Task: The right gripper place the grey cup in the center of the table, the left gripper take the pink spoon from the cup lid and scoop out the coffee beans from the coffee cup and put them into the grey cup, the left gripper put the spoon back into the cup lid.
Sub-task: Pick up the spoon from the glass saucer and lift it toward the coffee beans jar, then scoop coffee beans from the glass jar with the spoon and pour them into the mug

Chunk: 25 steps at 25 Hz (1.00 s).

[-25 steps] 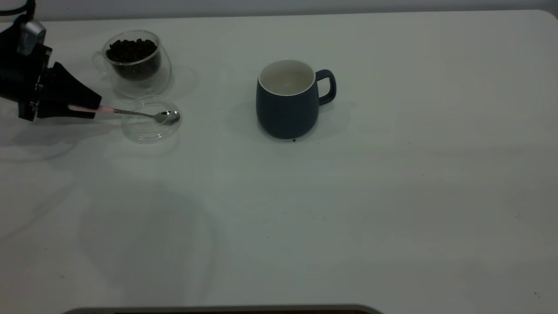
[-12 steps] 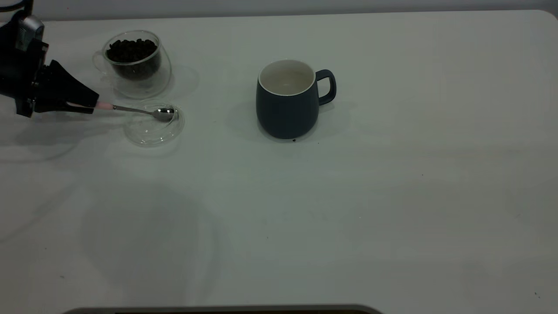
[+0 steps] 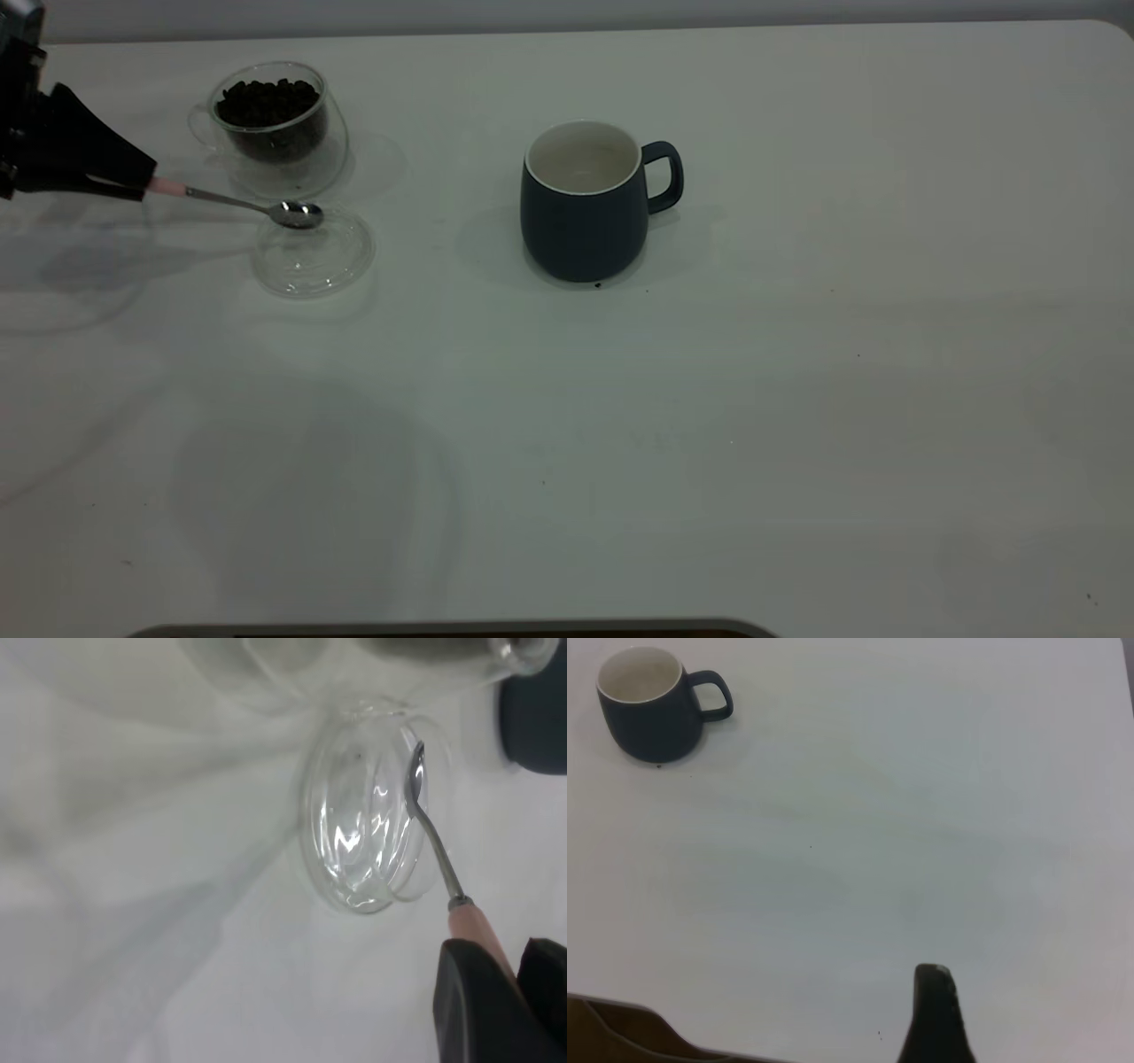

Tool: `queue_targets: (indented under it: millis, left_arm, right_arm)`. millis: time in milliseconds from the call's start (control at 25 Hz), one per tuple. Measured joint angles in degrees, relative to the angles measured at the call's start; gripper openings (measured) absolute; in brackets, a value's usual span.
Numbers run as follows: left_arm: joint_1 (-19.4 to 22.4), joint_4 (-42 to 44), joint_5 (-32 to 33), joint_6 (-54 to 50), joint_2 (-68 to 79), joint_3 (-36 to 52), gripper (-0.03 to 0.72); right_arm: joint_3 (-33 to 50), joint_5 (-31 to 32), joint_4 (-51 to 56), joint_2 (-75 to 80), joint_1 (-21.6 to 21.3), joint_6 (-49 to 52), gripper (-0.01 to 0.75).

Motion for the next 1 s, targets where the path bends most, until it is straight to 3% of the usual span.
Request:
queue_targets:
  millis: [680,1000]
  left_arm:
    - [0.13,1.60,0.70,2.50,-13.63,-0.01,0.123]
    - [-1.12,2.67,-8.13,7.13,-13.63,-0.01,0.123]
  right_arm:
    - [0.00,0.00,0.00,0.00,0.00,0.00,0.591]
    - [0.00,0.00,0.00,0.00,0.00,0.00,0.591]
